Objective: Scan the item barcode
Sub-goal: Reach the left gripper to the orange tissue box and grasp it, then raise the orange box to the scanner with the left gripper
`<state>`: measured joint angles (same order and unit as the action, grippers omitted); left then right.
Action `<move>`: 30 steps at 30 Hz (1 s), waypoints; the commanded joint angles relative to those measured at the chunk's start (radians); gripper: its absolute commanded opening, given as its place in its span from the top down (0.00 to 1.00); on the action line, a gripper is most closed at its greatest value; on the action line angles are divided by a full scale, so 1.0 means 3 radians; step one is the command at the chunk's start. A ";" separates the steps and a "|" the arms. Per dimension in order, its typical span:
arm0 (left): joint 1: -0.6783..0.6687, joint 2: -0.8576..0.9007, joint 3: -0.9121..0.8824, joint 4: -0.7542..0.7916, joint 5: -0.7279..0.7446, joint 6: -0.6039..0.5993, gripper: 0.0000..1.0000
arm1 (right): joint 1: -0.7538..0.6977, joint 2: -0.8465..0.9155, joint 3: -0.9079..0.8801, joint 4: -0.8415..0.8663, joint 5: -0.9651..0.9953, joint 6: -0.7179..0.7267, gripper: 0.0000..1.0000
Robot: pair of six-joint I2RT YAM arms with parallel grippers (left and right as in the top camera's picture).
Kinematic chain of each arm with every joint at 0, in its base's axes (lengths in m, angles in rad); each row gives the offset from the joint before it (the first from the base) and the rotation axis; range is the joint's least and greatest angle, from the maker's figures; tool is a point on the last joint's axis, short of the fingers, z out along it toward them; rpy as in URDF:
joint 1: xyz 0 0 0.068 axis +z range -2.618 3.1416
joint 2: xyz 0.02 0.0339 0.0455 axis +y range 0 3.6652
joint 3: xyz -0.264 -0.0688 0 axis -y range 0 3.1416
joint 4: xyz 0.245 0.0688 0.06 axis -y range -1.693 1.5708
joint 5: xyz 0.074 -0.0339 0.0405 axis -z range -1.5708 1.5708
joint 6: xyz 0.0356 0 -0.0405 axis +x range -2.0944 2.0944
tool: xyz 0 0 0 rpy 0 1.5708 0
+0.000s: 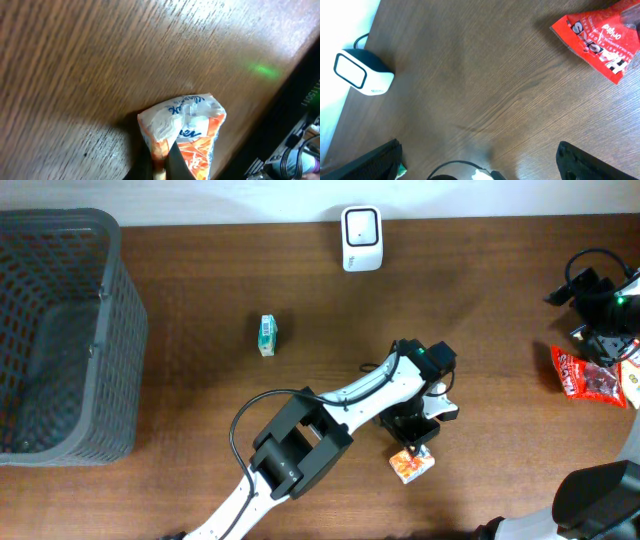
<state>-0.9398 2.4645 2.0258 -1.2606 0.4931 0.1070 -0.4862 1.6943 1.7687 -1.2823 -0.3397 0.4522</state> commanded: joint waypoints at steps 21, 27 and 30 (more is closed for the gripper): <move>0.0526 0.0150 0.0239 0.1437 -0.4354 -0.0561 1.00 | 0.0006 0.0009 -0.0005 -0.0004 -0.0014 -0.0011 0.02; 0.0514 0.0149 0.0132 0.1475 -0.4341 -0.0530 0.76 | 0.0006 0.0009 -0.0005 -0.0004 -0.0014 -0.0011 0.02; 0.0473 0.0126 0.0174 0.1389 -0.3821 -0.0534 0.73 | 0.0006 0.0009 -0.0005 -0.0004 -0.0014 -0.0011 0.01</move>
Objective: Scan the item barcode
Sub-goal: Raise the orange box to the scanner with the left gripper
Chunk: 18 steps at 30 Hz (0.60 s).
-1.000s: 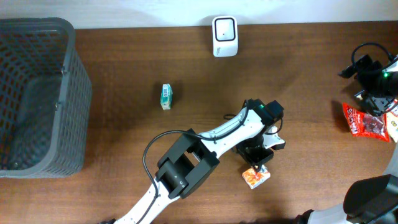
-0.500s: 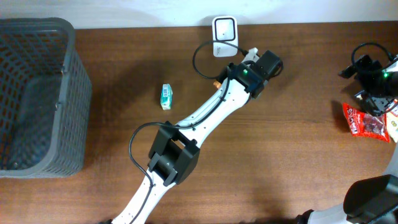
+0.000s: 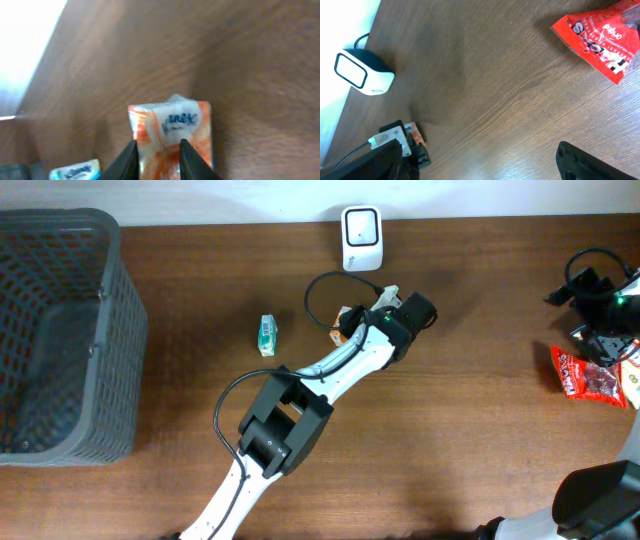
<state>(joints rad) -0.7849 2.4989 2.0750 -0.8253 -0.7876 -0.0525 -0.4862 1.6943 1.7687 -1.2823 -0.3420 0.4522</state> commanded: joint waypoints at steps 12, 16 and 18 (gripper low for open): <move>-0.0065 -0.0023 0.0735 -0.0670 0.1286 -0.0076 1.00 | 0.0006 0.0009 -0.0005 -0.0004 -0.0006 -0.0011 0.02; -0.0062 -0.0023 0.0735 -0.0678 0.0448 -0.0075 1.00 | 0.0006 0.0009 -0.0005 -0.0004 -0.0006 -0.0011 0.02; -0.0055 -0.0023 0.0735 -0.0689 0.0501 -0.0075 1.00 | 0.0006 0.0009 -0.0005 -0.0004 -0.0006 -0.0011 0.02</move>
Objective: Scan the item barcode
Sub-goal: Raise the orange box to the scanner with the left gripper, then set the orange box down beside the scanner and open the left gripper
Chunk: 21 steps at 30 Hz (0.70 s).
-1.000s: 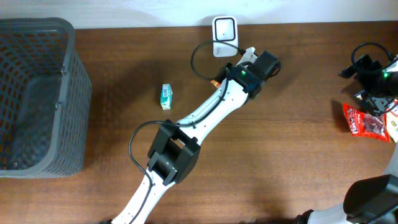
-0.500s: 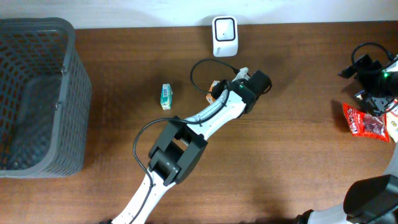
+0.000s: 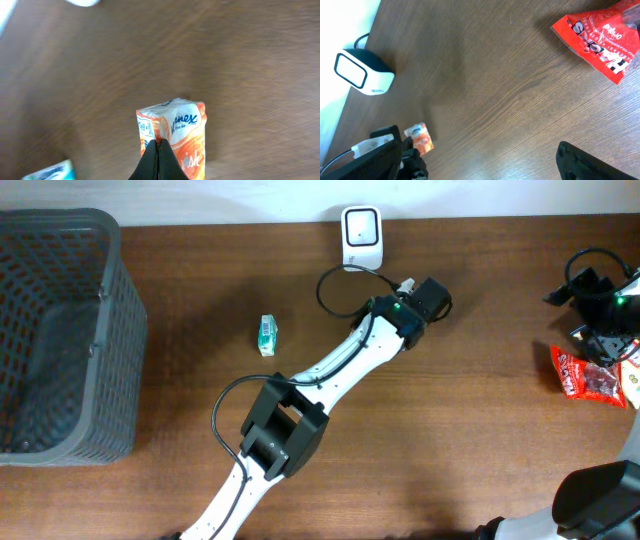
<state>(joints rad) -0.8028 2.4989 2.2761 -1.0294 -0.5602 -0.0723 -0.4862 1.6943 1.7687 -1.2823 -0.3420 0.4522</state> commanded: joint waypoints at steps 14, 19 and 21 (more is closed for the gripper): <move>0.0324 0.0169 0.0051 0.0262 -0.1177 -0.0009 1.00 | 0.0006 0.0009 -0.0005 -0.0004 -0.0006 -0.0011 0.02; 0.0299 0.0470 0.0051 0.0278 -0.1240 -0.0009 1.00 | 0.0006 0.0009 -0.0005 -0.0004 -0.0006 -0.0011 0.02; 0.0285 0.0491 0.0051 0.0276 -0.1237 -0.0010 1.00 | 0.0006 0.0009 -0.0005 -0.0004 -0.0006 -0.0011 0.02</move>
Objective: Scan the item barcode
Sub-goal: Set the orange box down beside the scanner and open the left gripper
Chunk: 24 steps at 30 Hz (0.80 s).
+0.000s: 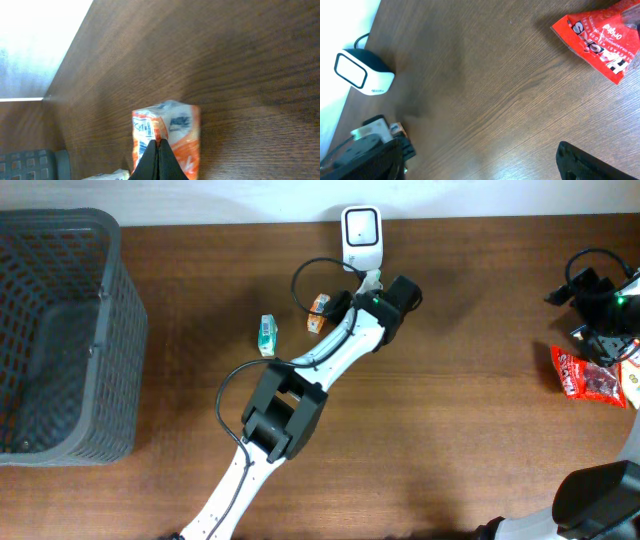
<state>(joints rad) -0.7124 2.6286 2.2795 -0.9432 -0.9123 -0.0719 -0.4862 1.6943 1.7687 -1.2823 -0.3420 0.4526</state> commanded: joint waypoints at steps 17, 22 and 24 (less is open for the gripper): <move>0.0081 0.0057 0.1542 -0.1005 0.1429 -0.0184 0.75 | 0.0006 0.0009 -0.0005 -0.0004 -0.0006 -0.0013 0.02; 0.0539 0.0136 0.1564 -0.1302 0.2304 -0.0212 0.89 | 0.0006 0.0009 -0.0005 -0.0004 -0.0006 -0.0013 0.02; 0.0605 0.0191 0.1564 -0.1387 0.2304 -0.0234 0.83 | 0.0006 0.0009 -0.0005 -0.0004 -0.0006 -0.0013 0.02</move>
<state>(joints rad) -0.5507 2.6484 2.7396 -1.3361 -0.2939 -0.1249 -0.4862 1.6943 1.7687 -1.2827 -0.3420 0.4522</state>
